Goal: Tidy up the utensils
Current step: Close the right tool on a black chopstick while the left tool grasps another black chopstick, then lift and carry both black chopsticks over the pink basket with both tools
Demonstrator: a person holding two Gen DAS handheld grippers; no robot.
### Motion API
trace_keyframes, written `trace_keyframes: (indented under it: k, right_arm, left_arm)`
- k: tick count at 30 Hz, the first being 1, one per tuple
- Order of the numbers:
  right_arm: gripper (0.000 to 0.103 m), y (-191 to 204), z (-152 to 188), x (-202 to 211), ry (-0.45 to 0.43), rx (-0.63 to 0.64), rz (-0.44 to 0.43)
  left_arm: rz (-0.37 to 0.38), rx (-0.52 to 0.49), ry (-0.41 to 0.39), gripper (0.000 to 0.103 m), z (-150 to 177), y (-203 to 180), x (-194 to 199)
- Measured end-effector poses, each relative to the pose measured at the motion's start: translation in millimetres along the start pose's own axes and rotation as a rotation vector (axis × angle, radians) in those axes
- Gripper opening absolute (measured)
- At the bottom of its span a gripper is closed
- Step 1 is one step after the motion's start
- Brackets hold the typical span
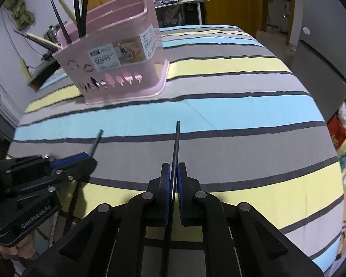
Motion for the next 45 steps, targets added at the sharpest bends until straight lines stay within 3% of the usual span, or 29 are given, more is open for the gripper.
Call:
trace_keyframes:
  k: [10, 29, 45]
  right_arm:
    - [0.005, 6.3, -26.6, 34.9, -0.102, 0.000, -0.040]
    - [0.005, 22.8, -81.5, 111.7, -0.314, 0.021, -0.067]
    - [0.005, 26.0, -62.2, 141.7, -0.316, 0.042, -0.052]
  left_arm:
    - [0.068, 0.051, -0.090, 0.005, -29.9, 5.1, 44.1]
    - [0.093, -0.029, -0.288, 0.005, -92.1, -11.5, 120.7]
    - [0.097, -0.046, -0.288, 0.005, -61.8, -11.3, 148.9]
Point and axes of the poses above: each gripper's, at about its wrist camera, not at the fingertips, and x roughly against the way its jaws point, y to its left, z to its underside, the point moved 4 cm from there along -x, roughly the way its jaws point, and after that the axes turned 10 degrees about -y, right-handed, at the moved point
